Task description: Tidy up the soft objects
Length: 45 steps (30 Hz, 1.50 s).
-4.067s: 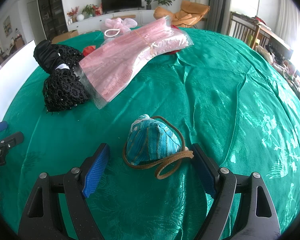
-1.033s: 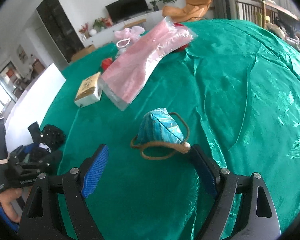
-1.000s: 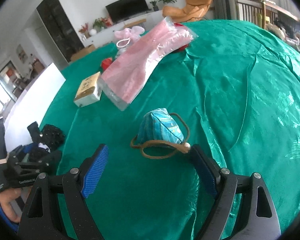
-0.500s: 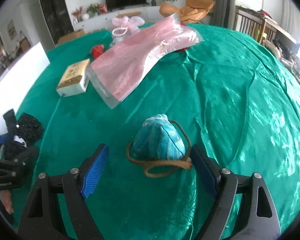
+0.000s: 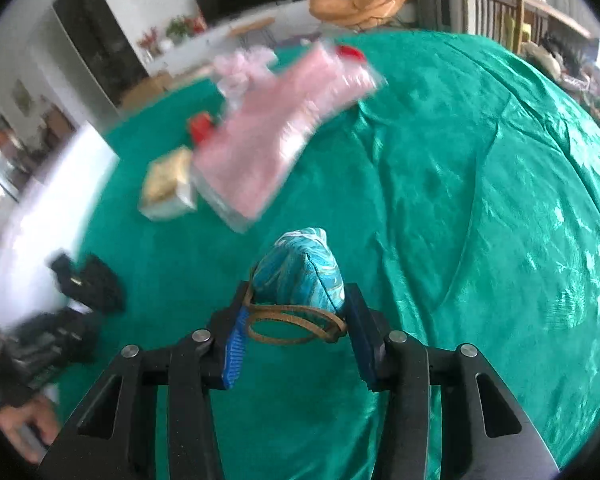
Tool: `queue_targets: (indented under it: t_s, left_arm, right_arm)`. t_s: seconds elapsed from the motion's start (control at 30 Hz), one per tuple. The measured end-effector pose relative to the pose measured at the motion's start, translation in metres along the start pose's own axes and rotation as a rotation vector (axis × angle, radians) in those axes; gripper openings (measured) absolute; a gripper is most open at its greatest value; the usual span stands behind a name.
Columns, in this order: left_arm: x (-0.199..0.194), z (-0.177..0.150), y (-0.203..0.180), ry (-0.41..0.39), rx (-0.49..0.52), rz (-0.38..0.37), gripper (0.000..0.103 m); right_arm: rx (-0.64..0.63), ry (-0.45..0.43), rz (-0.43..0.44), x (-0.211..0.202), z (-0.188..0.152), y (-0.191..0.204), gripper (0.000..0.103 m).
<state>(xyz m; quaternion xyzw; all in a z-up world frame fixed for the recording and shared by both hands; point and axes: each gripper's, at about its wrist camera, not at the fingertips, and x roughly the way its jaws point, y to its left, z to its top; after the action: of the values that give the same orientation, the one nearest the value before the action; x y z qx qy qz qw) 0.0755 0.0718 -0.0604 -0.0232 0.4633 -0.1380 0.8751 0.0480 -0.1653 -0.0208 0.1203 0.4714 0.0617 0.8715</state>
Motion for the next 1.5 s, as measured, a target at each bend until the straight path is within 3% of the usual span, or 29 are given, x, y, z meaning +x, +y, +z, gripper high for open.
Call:
queue_targets:
  t_s: [0.13, 0.2, 0.27, 0.4, 0.5, 0.53, 0.57, 0.6, 0.63, 0.7, 0.8, 0.9, 0.97, 1.1, 1.2, 1.27, 1.37, 1.5]
  left_arm:
    - [-0.056, 0.008, 0.016, -0.096, -0.098, -0.115, 0.037]
    - [-0.088, 0.012, 0.031, -0.155, -0.115, -0.12, 0.037]
    - [-0.12, 0.015, 0.053, -0.211, -0.127, -0.079, 0.037]
    - [-0.172, 0.009, 0.122, -0.28, -0.206, 0.061, 0.038]
    - [-0.183, -0.003, 0.18, -0.229, -0.274, 0.237, 0.04]
    - [-0.181, -0.007, 0.194, -0.194, -0.29, 0.3, 0.046]
    - [-0.177, -0.012, 0.205, -0.162, -0.304, 0.356, 0.06]
    - [-0.173, -0.018, 0.218, -0.131, -0.319, 0.418, 0.069]
    - [-0.171, -0.026, 0.229, -0.118, -0.337, 0.48, 0.084]
    - [-0.173, -0.039, 0.242, -0.146, -0.37, 0.536, 0.087]
    - [-0.177, -0.047, 0.245, -0.179, -0.398, 0.538, 0.087]
    - [-0.178, -0.045, 0.234, -0.222, -0.406, 0.493, 0.087]
    - [-0.177, -0.037, 0.213, -0.258, -0.392, 0.405, 0.087]
    - [-0.165, -0.025, 0.152, -0.276, -0.324, 0.176, 0.089]
    - [-0.137, -0.017, 0.086, -0.213, -0.207, -0.015, 0.097]
    - [-0.106, -0.014, 0.043, -0.145, -0.124, -0.093, 0.097]
    - [-0.056, -0.01, 0.005, -0.079, -0.037, -0.1, 0.097]
    - [0.005, 0.004, -0.008, -0.053, 0.025, -0.011, 0.097]
  right_arm:
    - [-0.045, -0.046, 0.096, -0.033, 0.018, 0.043, 0.047]
    - [-0.086, -0.062, 0.161, -0.046, 0.028, 0.078, 0.047]
    - [-0.14, -0.072, 0.245, -0.058, 0.035, 0.123, 0.048]
    - [-0.269, -0.057, 0.421, -0.07, 0.04, 0.227, 0.048]
    - [-0.356, -0.01, 0.534, -0.062, 0.03, 0.304, 0.049]
    - [-0.378, 0.002, 0.553, -0.058, 0.027, 0.322, 0.052]
    - [-0.396, 0.013, 0.562, -0.053, 0.024, 0.338, 0.058]
    - [-0.424, 0.044, 0.575, -0.042, 0.019, 0.358, 0.073]
    - [-0.439, 0.073, 0.577, -0.035, 0.015, 0.369, 0.075]
    - [-0.454, 0.112, 0.541, -0.021, 0.01, 0.38, 0.074]
    - [-0.428, 0.097, 0.521, -0.017, 0.006, 0.362, 0.074]
    - [-0.412, 0.024, 0.427, -0.009, 0.009, 0.322, 0.074]
    - [-0.412, -0.041, 0.289, 0.003, 0.009, 0.286, 0.074]
    - [-0.327, -0.096, -0.106, 0.039, -0.007, 0.177, 0.074]
    - [-0.224, -0.086, -0.257, 0.051, -0.016, 0.102, 0.074]
    - [-0.163, -0.08, -0.311, 0.052, -0.018, 0.069, 0.074]
    - [-0.096, -0.088, -0.366, 0.052, -0.015, 0.031, 0.074]
    - [-0.081, -0.099, -0.376, 0.056, -0.015, 0.008, 0.076]
